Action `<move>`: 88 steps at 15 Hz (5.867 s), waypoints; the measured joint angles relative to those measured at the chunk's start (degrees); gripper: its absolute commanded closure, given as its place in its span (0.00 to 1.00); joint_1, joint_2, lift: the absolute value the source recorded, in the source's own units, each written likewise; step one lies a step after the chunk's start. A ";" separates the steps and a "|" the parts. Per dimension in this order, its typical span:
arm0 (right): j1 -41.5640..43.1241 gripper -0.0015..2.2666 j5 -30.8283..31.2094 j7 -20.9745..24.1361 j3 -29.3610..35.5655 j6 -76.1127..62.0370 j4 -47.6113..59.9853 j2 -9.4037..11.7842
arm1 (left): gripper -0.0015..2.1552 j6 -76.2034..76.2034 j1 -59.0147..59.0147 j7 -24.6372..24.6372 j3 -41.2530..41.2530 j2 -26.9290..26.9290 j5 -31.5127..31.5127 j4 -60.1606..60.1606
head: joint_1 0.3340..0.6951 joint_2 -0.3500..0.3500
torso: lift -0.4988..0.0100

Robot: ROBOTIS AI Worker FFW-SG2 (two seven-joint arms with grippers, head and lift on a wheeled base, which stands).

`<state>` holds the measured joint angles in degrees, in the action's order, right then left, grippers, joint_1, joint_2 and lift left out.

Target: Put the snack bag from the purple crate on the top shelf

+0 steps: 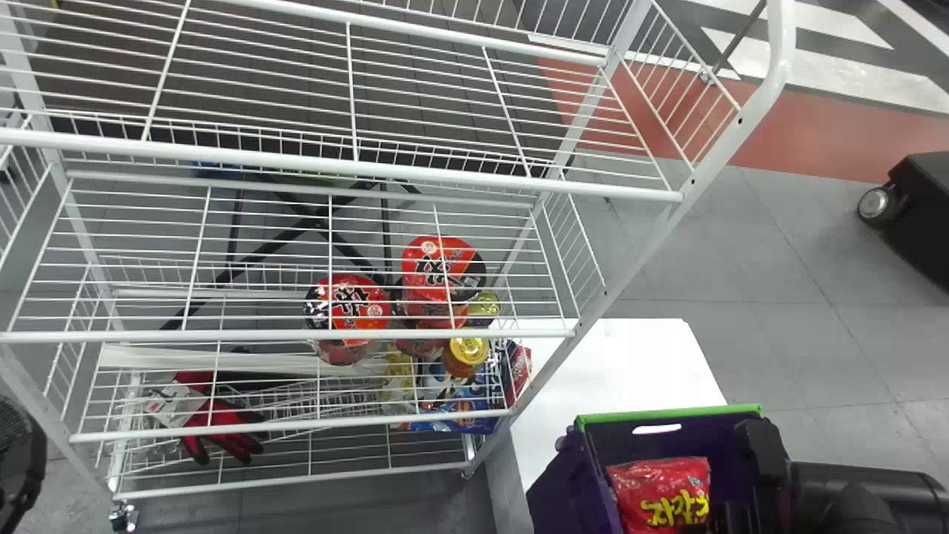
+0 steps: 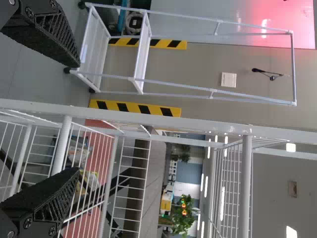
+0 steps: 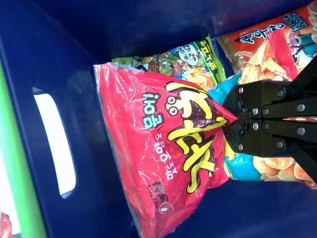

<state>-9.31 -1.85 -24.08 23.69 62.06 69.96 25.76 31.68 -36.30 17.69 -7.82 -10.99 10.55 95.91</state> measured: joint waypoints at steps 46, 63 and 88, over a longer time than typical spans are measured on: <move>-0.97 0.98 0.00 -0.35 0.31 -1.94 -0.08 -0.09 | 0.03 -0.35 -0.28 -0.09 0.09 -0.26 0.00 1.03 | 1.00 0.00 | 0.88; -1.14 0.98 -0.02 -0.50 0.40 -2.82 -0.10 -0.18 | 0.03 0.18 -0.12 -0.03 0.09 -0.18 0.00 0.34 | 1.00 0.00 | 1.00; -15.30 0.92 -8.52 -13.01 6.06 10.35 31.26 -10.62 | 0.03 -2.85 0.79 0.27 -0.03 0.42 -0.64 0.32 | 1.00 0.08 | 0.98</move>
<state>-24.61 -10.37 -37.09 29.74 72.40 101.21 15.14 28.82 -35.51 17.96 -7.85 -10.57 9.91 96.23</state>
